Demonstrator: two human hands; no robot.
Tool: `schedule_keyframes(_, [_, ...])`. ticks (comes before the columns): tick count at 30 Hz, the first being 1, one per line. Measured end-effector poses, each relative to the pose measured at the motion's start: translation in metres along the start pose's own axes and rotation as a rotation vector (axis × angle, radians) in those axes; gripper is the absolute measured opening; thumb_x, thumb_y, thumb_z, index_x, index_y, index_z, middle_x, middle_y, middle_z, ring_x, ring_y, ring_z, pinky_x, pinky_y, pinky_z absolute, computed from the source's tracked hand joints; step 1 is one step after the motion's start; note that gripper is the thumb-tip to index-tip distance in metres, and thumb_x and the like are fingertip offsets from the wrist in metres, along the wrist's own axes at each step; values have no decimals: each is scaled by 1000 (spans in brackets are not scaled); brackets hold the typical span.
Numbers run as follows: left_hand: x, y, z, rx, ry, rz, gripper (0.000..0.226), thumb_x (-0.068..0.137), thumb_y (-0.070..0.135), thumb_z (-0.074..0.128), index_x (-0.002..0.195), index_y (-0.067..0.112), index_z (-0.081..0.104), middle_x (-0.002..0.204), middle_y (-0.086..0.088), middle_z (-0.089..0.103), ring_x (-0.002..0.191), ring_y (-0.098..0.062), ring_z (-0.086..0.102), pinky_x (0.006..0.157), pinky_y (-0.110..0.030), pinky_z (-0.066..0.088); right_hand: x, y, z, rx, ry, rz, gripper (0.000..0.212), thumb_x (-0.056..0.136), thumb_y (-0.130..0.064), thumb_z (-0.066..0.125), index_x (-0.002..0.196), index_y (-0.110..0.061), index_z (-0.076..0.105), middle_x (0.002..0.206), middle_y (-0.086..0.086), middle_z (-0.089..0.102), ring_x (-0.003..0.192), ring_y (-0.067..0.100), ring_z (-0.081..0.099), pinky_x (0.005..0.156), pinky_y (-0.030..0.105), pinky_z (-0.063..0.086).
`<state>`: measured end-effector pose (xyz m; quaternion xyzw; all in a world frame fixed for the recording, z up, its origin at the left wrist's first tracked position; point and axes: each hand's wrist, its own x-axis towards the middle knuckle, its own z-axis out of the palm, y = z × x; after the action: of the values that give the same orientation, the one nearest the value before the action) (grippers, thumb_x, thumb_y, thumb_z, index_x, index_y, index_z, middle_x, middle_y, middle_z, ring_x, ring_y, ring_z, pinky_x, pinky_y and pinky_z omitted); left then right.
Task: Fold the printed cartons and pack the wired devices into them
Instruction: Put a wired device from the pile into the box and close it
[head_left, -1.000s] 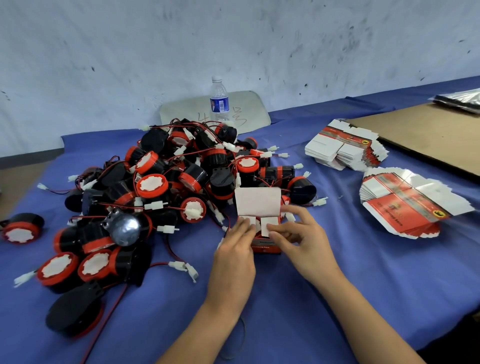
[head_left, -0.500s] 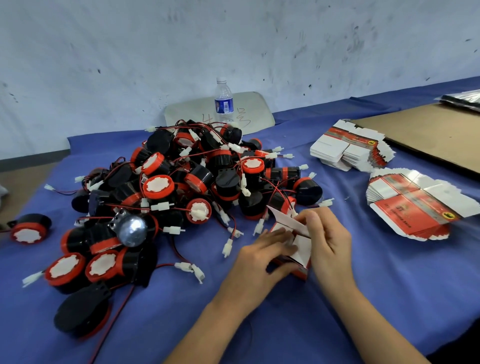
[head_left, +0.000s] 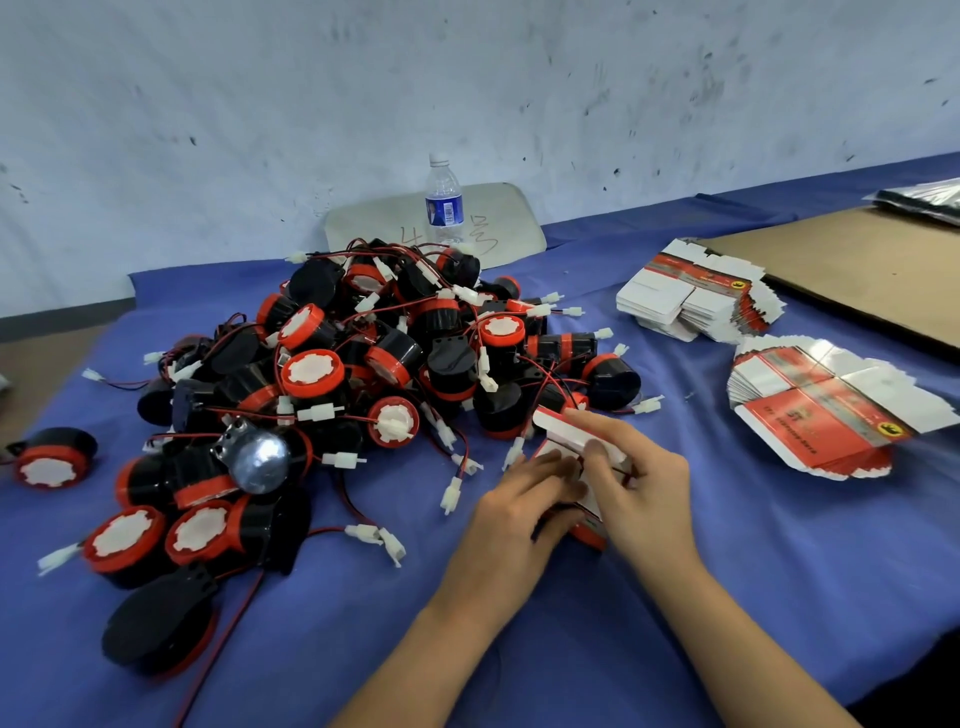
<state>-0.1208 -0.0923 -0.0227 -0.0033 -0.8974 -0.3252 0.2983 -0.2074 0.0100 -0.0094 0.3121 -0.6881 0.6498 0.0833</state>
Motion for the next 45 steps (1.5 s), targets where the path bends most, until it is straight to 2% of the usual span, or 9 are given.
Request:
schedule_keyframes(3, [1, 0, 2, 23, 41, -18, 16, 89, 7, 65, 103, 7, 71, 123, -1, 64, 124, -10, 52, 104, -19, 38, 1, 4, -1, -37, -59, -6, 46, 91, 2, 57, 99, -42, 68, 74, -14, 71, 62, 6, 62, 58, 16, 49])
schedule_keyframes(11, [-2, 0, 0, 15, 334, -206, 29, 74, 5, 79, 74, 15, 52, 88, 8, 45, 77, -5, 48, 69, -13, 41, 1, 8, 1, 68, -263, 65, 30, 87, -2, 66, 96, -30, 72, 106, -8, 72, 102, 1, 65, 84, 12, 47])
schedule_keyframes(15, [-4, -6, -8, -113, 354, -292, 38, 77, 4, 78, 92, 30, 54, 97, 6, 48, 90, -6, 54, 82, -21, 49, -2, 7, 2, -43, -314, -25, 42, 83, -1, 71, 92, -41, 66, 103, -18, 69, 113, -3, 58, 95, 14, 43])
schedule_keyframes(22, [-3, -8, -11, -124, 327, -285, 27, 84, -1, 70, 101, 20, 67, 100, 5, 57, 94, -5, 59, 83, -15, 47, -1, 9, 1, -57, -357, -68, 36, 82, -11, 74, 91, -46, 67, 102, -43, 60, 121, -9, 47, 100, 8, 35])
schedule_keyframes(26, [-1, -11, -12, -157, 351, -313, 21, 87, -1, 66, 91, 19, 70, 91, 3, 60, 86, -6, 59, 73, -13, 46, 1, 13, 1, -105, -364, -49, 21, 81, -5, 75, 92, -23, 75, 100, -38, 62, 124, 4, 50, 103, 16, 38])
schedule_keyframes(33, [6, -16, -12, -154, 333, -322, 19, 88, 6, 66, 99, 22, 68, 94, 7, 62, 78, -10, 59, 70, -13, 44, 0, 9, 1, -179, -322, -67, 31, 83, -6, 73, 92, -35, 67, 104, -17, 70, 113, 8, 60, 86, 39, 53])
schedule_keyframes(37, [6, -16, -11, -120, 325, -300, 18, 87, 5, 67, 94, 21, 68, 89, 7, 58, 74, -6, 57, 65, -8, 40, 0, 10, 1, -172, -303, -86, 28, 80, -3, 73, 88, -29, 68, 100, -23, 68, 107, 4, 60, 84, 38, 54])
schedule_keyframes(42, [4, -21, -15, -202, 265, -336, 19, 87, 1, 67, 87, 20, 68, 95, 5, 62, 73, -8, 65, 70, -23, 53, 2, 14, 1, -178, -353, -80, 20, 82, -2, 72, 90, -20, 75, 104, -28, 65, 122, -2, 50, 98, 27, 46])
schedule_keyframes(45, [2, -23, -18, -160, 223, -319, 22, 84, -5, 65, 88, 15, 71, 98, 7, 63, 74, -5, 65, 68, -16, 50, 2, 14, -3, -238, -413, -87, 15, 85, -17, 73, 98, -23, 76, 112, -31, 61, 134, 3, 40, 103, 26, 42])
